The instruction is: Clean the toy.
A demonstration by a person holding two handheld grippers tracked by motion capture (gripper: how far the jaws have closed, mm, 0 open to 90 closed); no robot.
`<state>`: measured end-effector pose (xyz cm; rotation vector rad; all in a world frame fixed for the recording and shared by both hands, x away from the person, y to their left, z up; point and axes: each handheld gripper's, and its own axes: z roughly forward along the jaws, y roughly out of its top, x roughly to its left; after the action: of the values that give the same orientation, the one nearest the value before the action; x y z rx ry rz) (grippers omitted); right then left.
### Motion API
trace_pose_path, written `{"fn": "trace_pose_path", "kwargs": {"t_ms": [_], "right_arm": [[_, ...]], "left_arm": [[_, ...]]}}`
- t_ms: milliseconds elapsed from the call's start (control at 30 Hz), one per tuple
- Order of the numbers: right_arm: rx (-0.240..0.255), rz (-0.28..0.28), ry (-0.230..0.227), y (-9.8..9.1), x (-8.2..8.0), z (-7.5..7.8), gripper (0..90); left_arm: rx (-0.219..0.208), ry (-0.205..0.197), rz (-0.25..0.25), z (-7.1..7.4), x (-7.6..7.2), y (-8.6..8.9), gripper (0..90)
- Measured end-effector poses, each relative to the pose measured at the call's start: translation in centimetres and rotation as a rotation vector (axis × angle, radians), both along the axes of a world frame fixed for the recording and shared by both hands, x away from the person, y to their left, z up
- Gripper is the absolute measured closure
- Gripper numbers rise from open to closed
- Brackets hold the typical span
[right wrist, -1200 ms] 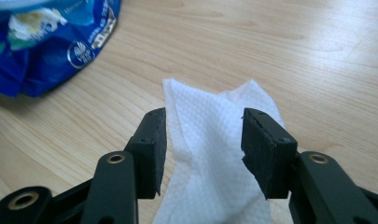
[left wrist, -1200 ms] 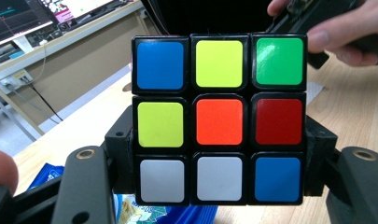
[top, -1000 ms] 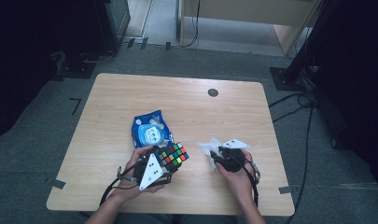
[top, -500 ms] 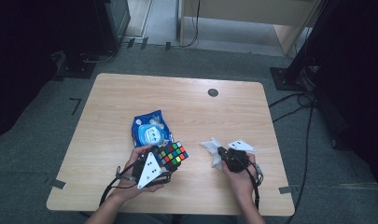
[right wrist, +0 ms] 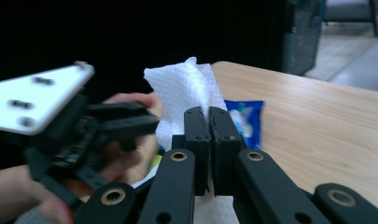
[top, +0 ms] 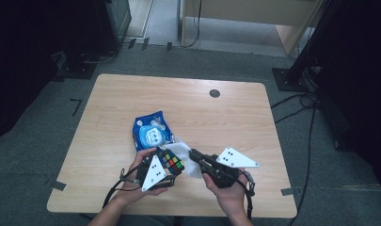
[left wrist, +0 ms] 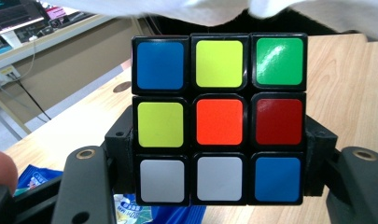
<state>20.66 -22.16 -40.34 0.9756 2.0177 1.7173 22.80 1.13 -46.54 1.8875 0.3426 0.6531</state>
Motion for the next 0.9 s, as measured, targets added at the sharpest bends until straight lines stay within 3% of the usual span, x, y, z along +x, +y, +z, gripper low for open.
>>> {"fn": "trace_pose_path", "kwargs": {"t_ms": [200,367,533,667,900], "right_arm": [[-0.037,0.028,-0.014,1.7,-0.4,-0.7,88.2],[-0.063,-0.027,-0.012,1.3,0.2,-1.3,88.2],[-0.061,-0.075,0.048,0.3,1.1,-2.1,88.0],[-0.067,-0.09,0.066,0.0,1.3,-2.3,88.0],[-0.067,-0.05,0.021,1.1,0.1,-1.3,88.0]], "left_arm": [[0.002,-0.009,-0.012,0.2,-0.4,-0.3,33.9],[-0.008,-0.013,-0.007,0.4,-0.3,-0.1,33.9],[-0.012,-0.014,-0.004,0.5,-0.3,0.1,34.0],[-0.015,-0.016,-0.001,0.6,-0.2,0.2,34.0],[-0.017,-0.008,0.002,0.6,0.0,0.3,34.0]]}}
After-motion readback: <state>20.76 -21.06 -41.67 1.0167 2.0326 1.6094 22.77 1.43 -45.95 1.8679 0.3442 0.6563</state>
